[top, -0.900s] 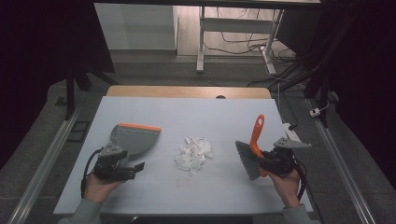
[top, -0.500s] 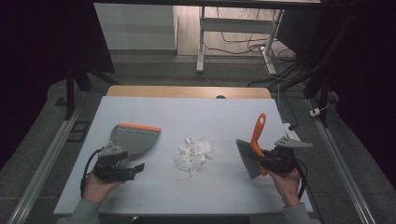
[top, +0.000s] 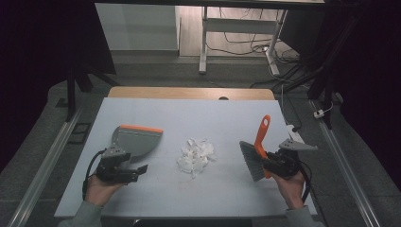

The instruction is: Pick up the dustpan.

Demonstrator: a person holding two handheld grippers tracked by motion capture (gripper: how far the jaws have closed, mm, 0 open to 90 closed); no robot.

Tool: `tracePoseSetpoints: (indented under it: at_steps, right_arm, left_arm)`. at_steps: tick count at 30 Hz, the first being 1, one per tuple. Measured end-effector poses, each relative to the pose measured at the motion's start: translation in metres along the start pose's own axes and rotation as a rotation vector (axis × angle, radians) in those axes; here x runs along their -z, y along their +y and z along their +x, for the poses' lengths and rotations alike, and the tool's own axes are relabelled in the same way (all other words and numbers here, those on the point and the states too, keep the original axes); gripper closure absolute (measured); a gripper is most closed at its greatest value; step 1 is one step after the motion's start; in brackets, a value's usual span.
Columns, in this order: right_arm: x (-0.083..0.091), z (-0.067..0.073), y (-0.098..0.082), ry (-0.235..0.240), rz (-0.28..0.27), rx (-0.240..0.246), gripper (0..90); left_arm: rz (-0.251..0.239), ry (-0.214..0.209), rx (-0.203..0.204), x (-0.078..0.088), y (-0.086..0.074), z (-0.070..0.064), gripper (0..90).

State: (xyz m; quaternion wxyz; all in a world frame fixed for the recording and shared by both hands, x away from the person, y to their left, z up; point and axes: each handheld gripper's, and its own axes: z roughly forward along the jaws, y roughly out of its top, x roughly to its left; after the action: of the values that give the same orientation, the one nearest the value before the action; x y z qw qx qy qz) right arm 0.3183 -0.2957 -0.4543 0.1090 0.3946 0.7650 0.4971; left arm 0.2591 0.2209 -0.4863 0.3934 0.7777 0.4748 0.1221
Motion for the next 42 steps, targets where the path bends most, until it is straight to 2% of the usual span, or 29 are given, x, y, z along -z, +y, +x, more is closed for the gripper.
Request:
tracePoseSetpoints:
  at_steps: [12,14,18,23,27,32,36,38,42]
  right_arm:
    - [0.004,0.002,-0.001,-0.005,-0.001,0.005,69.9]
    - [0.006,0.003,-0.001,-0.009,-0.003,0.008,69.9]
    - [0.008,0.004,0.000,-0.014,-0.009,0.008,69.9]
    - [0.009,0.001,-0.001,-0.017,-0.014,-0.002,69.9]
    - [0.010,0.000,-0.001,-0.019,-0.013,-0.005,69.9]
    - [0.010,0.000,-0.001,-0.018,-0.015,-0.004,69.9]
    - [0.010,0.001,-0.001,-0.020,-0.014,-0.002,69.9]
    - [0.009,0.001,-0.001,-0.022,-0.013,-0.001,69.9]
    - [0.008,0.001,-0.002,-0.025,-0.006,0.000,69.9]
  left_arm:
    - [0.022,0.031,-0.001,0.001,0.008,-0.008,17.6]
    - [0.038,0.049,-0.005,0.003,0.011,-0.008,16.5]
    - [0.039,0.094,-0.018,0.008,0.018,-0.010,15.0]
    - [0.068,0.125,-0.008,0.010,0.029,-0.007,13.9]
    - [0.108,0.146,0.019,0.010,0.040,0.000,14.0]
    - [0.126,0.191,0.091,0.009,0.045,0.015,12.2]
    - [0.152,0.250,0.130,0.007,0.037,0.025,12.2]
    - [0.182,0.267,0.144,0.005,0.030,0.029,12.3]
    - [0.221,0.260,0.170,-0.002,0.018,0.035,12.1]
